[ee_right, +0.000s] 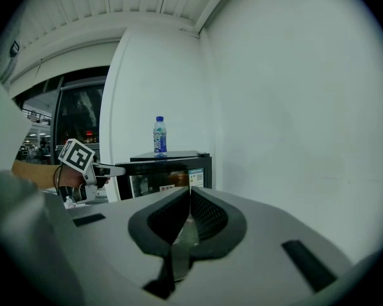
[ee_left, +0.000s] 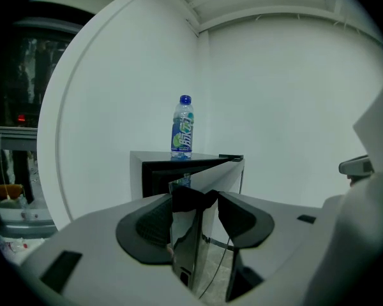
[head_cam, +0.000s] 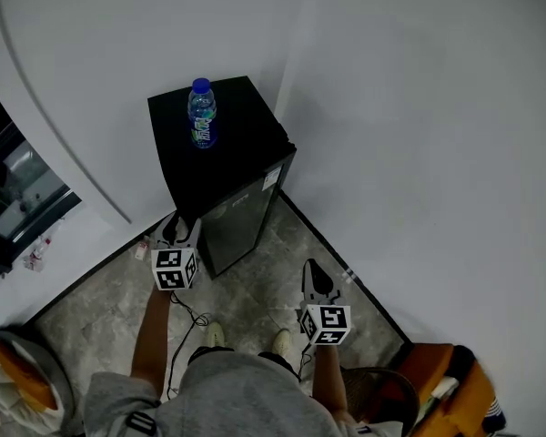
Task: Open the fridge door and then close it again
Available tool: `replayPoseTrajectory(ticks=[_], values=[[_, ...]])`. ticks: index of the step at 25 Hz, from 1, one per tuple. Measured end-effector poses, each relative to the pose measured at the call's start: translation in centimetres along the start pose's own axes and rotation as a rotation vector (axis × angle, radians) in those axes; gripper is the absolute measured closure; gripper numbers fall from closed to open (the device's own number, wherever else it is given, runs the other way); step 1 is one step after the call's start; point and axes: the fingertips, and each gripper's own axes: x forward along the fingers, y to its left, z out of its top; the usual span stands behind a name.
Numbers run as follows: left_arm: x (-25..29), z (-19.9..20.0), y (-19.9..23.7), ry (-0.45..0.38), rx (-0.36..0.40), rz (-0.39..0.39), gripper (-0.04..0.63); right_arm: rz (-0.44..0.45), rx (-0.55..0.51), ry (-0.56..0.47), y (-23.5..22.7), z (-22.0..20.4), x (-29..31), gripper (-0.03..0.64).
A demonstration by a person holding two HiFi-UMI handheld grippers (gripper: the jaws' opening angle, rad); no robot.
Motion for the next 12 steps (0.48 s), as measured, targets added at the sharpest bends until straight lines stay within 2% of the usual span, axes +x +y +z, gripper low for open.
replayPoseTrajectory(ticks=[12], values=[[-2.2, -1.0, -3.2, 0.002, -0.013, 0.086, 0.376, 0.095, -0.003, 0.006, -2.4, -0.7, -1.0, 0.592]])
